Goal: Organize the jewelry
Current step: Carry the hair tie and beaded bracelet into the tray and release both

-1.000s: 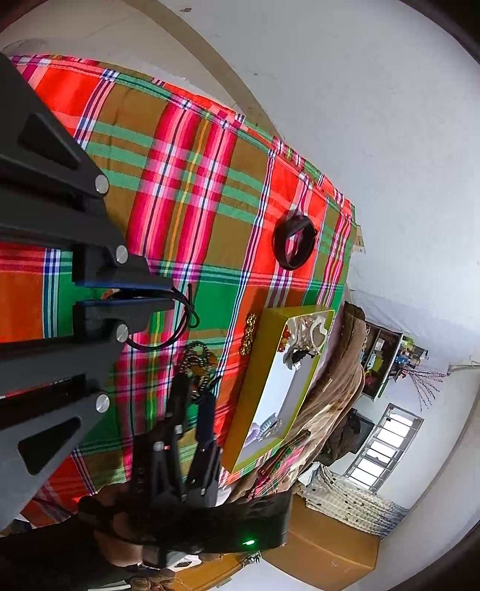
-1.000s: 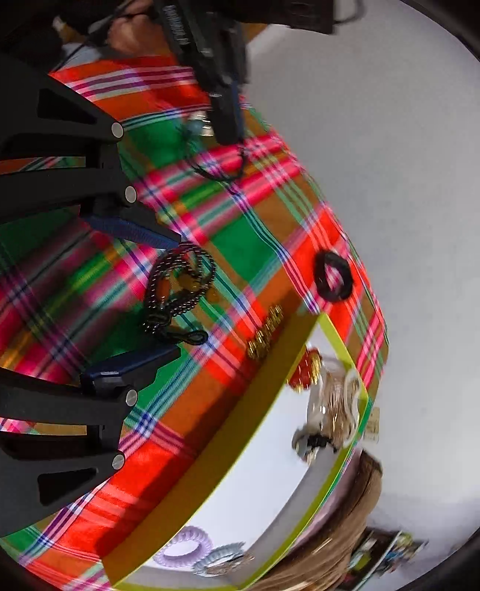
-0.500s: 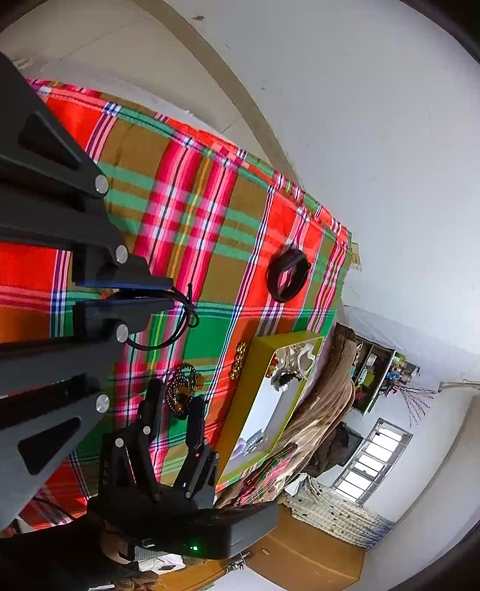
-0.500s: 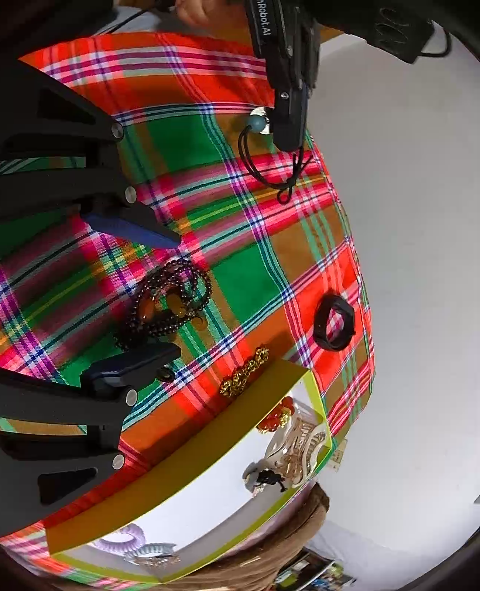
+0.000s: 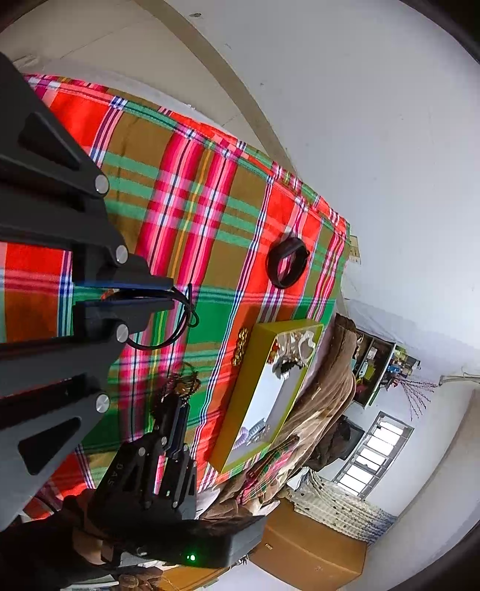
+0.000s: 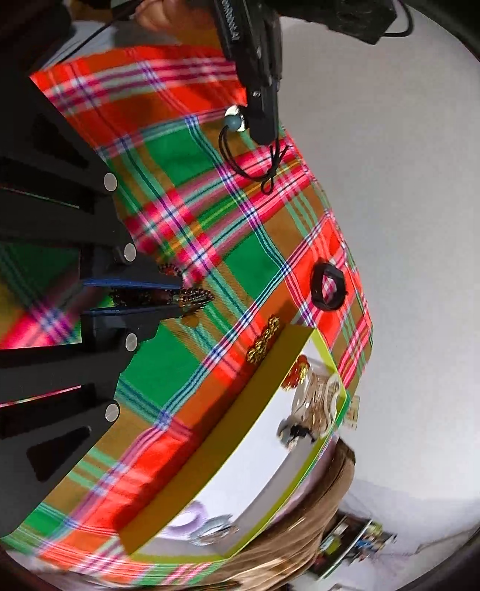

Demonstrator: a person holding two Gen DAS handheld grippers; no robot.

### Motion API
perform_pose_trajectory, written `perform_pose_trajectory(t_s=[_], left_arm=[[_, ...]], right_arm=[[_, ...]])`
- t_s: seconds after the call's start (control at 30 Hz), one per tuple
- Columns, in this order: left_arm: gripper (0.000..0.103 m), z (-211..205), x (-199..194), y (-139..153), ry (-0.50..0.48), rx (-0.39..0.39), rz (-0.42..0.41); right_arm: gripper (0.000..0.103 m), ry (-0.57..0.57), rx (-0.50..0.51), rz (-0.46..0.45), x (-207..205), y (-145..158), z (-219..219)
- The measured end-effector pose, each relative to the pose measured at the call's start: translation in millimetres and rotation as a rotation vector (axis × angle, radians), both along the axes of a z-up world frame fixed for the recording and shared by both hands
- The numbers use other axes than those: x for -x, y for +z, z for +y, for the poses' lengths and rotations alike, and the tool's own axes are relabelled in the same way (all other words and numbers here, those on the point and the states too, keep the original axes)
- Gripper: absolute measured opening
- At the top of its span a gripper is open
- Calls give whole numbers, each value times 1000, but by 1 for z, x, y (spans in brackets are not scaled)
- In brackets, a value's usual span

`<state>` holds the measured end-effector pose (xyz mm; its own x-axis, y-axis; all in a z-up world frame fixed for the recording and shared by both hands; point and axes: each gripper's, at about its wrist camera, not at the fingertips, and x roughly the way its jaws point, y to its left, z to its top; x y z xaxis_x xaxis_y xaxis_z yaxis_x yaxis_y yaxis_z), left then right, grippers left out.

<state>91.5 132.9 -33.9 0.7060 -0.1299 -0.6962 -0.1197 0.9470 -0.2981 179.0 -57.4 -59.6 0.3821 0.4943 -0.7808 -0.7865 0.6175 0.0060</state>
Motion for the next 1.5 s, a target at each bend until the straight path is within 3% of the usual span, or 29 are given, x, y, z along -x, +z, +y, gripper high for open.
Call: perform_pose_trajectory(t_s=[0.4,0.73,1.13,1.5], left_arm=[[4,-35,3,26,-61,-12,-37],[4,-65,-13,46,-120,-30,-70],[4,-85,-58,56,-177,-64,-79],[4,-96,-120,58,-214,-103,-83]], right_arm=[[8,-137,-105,-3,21,38,-56],[8,-198,-152,-59,20,75,-88],[8,-289,-184,-88,-20,92,-119],[8,-354,-192,-83,-82,87,-130]])
